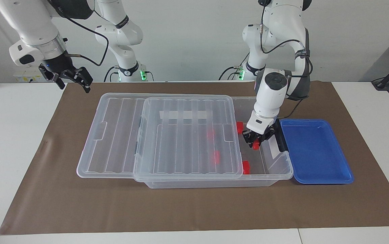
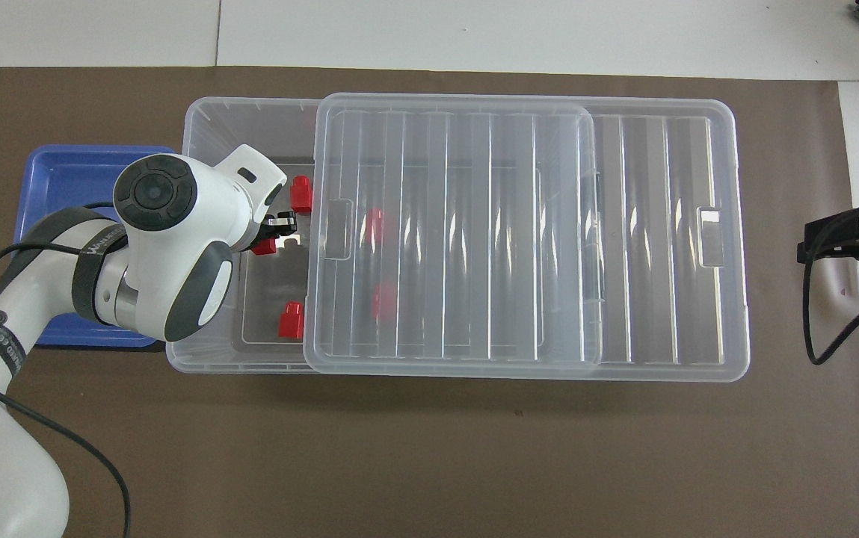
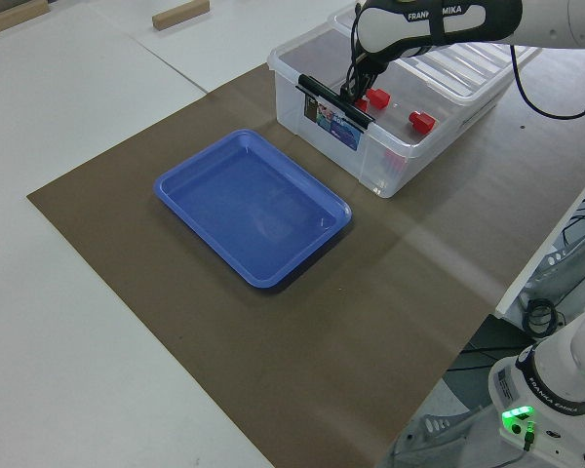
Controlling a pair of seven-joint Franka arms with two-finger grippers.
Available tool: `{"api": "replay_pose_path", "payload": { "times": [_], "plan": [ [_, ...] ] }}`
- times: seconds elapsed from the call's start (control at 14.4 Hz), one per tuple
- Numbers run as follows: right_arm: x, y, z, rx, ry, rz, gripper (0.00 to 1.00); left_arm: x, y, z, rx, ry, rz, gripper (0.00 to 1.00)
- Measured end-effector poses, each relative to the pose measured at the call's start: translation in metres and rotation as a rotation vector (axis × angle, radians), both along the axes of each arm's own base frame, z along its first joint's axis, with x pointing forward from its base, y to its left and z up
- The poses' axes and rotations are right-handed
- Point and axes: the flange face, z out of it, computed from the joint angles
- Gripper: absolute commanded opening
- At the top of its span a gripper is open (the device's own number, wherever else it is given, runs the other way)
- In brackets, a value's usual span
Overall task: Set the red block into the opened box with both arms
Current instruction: 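Lower the red block into the box and open the left gripper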
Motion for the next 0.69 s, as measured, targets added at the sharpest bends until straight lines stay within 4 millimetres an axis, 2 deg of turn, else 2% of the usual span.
{"api": "replay_pose_path", "payload": {
  "times": [0.14, 0.42, 0.62, 0.69],
  "plan": [
    [0.0, -0.002, 0.0, 0.0, 0.0, -0.004, 1.0, 0.0, -0.003, -0.011, -0.004, -0.005, 0.0, 0.0],
    [0.0, -0.004, 0.0, 0.0, 0.0, -0.007, 1.0, -0.002, -0.012, -0.045, -0.018, -0.013, 0.004, 0.0],
    [0.0, -0.004, 0.0, 0.0, 0.0, -0.007, 1.0, -0.003, -0.013, -0.055, -0.016, -0.011, 0.003, 0.0],
    [0.0, -0.004, 0.0, 0.0, 0.0, -0.007, 1.0, -0.003, -0.013, -0.057, -0.009, -0.011, -0.003, 0.16]
  ]
}}
